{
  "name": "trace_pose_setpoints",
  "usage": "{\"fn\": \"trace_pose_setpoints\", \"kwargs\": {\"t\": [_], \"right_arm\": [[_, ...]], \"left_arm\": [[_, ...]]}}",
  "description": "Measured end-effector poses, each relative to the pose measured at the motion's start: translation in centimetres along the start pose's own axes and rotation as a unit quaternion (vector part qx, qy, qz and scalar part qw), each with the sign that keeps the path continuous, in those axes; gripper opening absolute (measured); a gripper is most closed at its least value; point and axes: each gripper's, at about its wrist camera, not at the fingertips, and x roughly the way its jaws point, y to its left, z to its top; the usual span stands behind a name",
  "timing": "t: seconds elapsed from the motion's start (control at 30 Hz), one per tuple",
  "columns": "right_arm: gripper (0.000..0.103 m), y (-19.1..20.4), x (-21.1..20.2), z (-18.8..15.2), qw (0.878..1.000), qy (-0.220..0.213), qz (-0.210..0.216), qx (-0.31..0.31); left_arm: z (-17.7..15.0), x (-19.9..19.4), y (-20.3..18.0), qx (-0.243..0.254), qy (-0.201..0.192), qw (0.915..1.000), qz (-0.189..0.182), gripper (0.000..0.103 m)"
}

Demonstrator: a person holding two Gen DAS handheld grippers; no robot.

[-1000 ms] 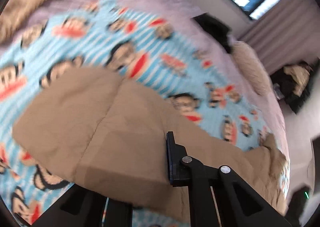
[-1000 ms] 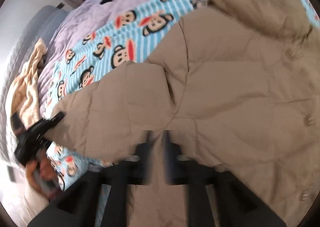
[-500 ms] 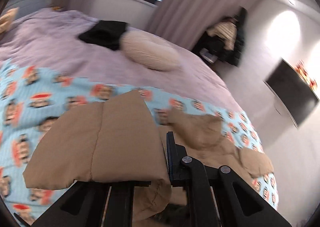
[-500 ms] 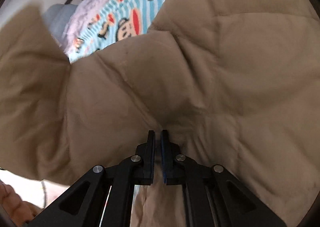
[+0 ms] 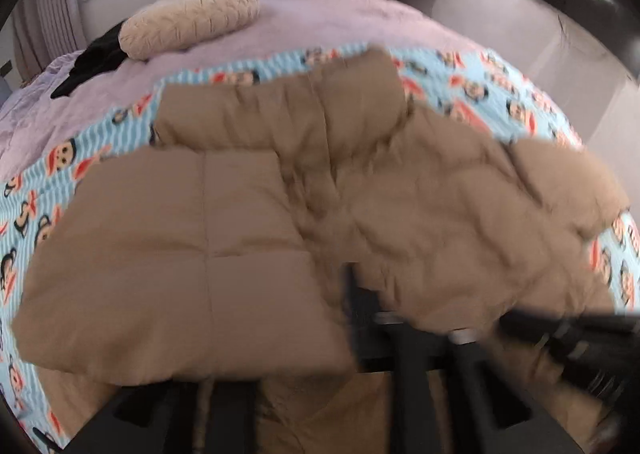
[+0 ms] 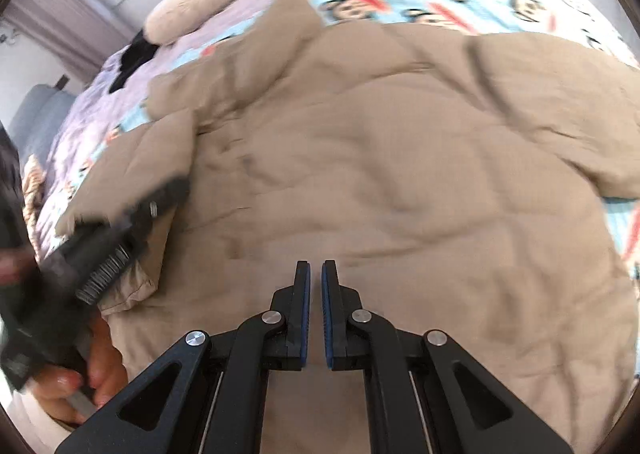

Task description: Fold large clothes

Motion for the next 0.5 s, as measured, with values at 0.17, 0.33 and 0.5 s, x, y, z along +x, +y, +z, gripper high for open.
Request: {"fn": "trace_pose_setpoints", "kwargs": {"t": [0.17, 0.33, 0.5], "right_arm": [[0.007, -1.5, -0.3, 0.0, 1.0, 0.004, -0.002, 0.004], [0.044, 2.2, -2.4, -0.4, 0.997, -0.016, -0.006, -0.079], [0.083, 12.0, -3.6, -1.8, 0.961, -0.08, -0.006, -0.266]], "left_arm": [[-1.7, -2.8, 1.2, -0.003, -0.014, 0.9997, 0.022, 0.09], [-3.2, -8.8, 7.7, -0.047, -0.05, 0.9969, 0.038, 0.09], [-7.0, -10.9, 15.8, -0.108, -0.019, 0.9858, 0.127, 0.09]]}}
